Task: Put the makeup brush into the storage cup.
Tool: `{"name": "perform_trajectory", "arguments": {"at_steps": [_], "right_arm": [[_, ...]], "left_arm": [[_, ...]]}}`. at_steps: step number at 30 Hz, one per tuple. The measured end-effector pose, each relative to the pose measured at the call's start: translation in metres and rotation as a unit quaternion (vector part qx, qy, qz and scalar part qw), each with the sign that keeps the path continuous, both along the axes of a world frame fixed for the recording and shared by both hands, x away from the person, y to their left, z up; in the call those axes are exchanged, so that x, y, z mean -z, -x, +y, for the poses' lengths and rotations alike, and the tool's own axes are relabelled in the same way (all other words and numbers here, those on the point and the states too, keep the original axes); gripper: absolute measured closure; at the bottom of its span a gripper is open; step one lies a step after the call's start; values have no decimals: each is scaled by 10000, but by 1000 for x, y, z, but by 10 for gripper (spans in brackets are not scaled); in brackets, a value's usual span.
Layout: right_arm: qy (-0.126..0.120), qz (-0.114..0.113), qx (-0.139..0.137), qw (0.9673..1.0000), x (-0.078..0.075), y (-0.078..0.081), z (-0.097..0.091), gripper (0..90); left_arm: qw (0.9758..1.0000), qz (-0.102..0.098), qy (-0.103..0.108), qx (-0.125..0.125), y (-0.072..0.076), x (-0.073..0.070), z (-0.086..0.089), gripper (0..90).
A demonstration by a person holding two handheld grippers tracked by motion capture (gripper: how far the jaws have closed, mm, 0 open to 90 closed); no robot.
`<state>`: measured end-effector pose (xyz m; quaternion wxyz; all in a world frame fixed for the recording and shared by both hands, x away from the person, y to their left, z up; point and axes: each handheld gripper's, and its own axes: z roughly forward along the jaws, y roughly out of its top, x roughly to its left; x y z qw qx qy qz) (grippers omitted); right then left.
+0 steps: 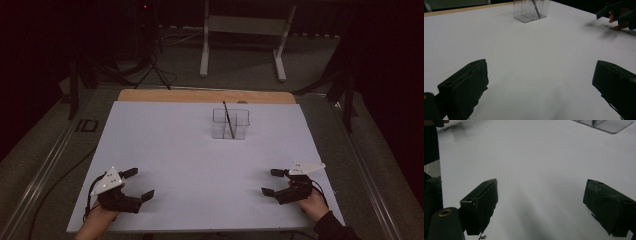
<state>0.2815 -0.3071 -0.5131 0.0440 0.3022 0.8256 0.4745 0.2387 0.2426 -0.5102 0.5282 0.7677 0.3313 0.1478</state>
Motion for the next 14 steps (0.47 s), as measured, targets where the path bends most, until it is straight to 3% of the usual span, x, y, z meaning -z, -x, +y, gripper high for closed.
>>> {"name": "perform_trajectory", "arguments": {"at_steps": [6,14], "right_arm": [[-77,-131,99,9998,-5,3,-6,125],[65,-114,55,9999,-3,3,-3,125]], "left_arm": [[10000,23,5,11,0,1,0,14],[10000,23,-7,30,0,1,-1,14]]}}
